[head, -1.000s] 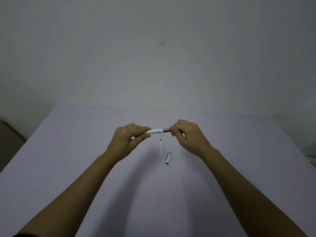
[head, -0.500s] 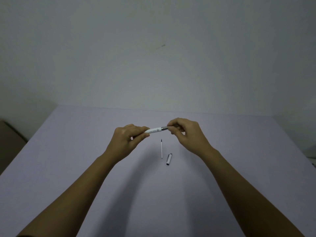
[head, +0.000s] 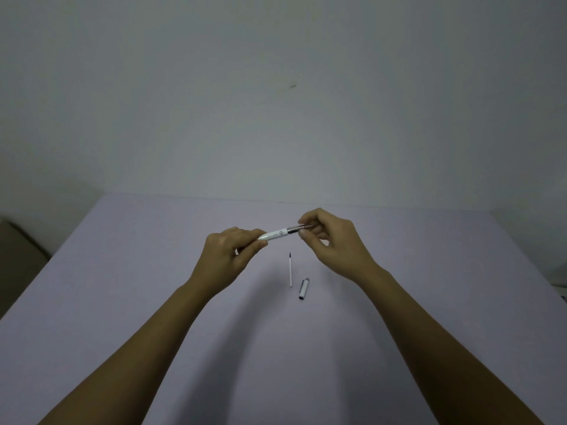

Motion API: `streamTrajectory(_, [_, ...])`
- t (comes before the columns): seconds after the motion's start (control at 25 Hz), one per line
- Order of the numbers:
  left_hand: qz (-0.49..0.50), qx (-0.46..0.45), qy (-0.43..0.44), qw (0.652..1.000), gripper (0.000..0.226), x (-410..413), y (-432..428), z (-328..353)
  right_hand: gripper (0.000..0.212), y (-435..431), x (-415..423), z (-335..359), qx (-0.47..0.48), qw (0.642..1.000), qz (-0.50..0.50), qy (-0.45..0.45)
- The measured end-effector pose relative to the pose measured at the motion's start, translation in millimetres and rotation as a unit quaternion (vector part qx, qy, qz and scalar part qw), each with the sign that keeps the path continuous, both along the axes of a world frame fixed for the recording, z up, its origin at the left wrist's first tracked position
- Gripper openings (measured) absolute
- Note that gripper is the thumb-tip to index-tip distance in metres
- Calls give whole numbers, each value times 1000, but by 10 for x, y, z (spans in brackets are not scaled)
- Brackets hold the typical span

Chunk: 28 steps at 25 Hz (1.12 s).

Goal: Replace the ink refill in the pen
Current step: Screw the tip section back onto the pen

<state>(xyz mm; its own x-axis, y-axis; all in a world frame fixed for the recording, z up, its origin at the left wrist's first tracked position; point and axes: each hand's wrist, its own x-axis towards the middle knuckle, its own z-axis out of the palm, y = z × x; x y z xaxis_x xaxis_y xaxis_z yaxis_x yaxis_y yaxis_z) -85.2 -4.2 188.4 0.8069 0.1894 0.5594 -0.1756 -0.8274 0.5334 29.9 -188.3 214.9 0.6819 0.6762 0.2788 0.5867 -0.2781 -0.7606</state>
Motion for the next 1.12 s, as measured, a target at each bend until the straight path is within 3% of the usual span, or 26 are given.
streamTrajectory(0.08, [-8,4,-5,1000,31,2,-17,18,8,-13,11,23,-12,999,6,-41])
streamTrajectory(0.2, [-22,3,-14,1000,29,-4,-55,34,27,-13,37,47,-39,996,-9,-79])
streamTrajectory(0.32, [-11,-8,-17,1000,28,14,-70,12,4,-2,-8,38,12,1000,-9,-7])
streamTrajectory(0.4, [-2,-21,-20,1000,28,19,-73,5,18,-19,-37,37,51,998,2,36])
streamTrajectory(0.52, [-8,-18,-20,1000,27,15,-74,17,5,-30,4,42,28,999,-3,-16])
streamTrajectory(0.6, [-13,-13,-18,1000,27,16,-80,26,16,-30,23,49,0,999,-15,-30])
streamTrajectory(0.76, [-7,-15,-14,1000,28,37,-84,25,17,-15,-10,37,38,998,14,-41])
streamTrajectory(0.84, [-10,-14,-16,1000,28,34,-84,21,7,-16,17,27,33,997,21,-66])
streamTrajectory(0.96, [-14,-8,-13,1000,28,18,-84,12,4,-36,60,62,-2,999,22,-49])
streamTrajectory(1.12, [-9,-9,-11,1000,28,-7,-73,6,19,-71,41,56,-2,998,55,-20])
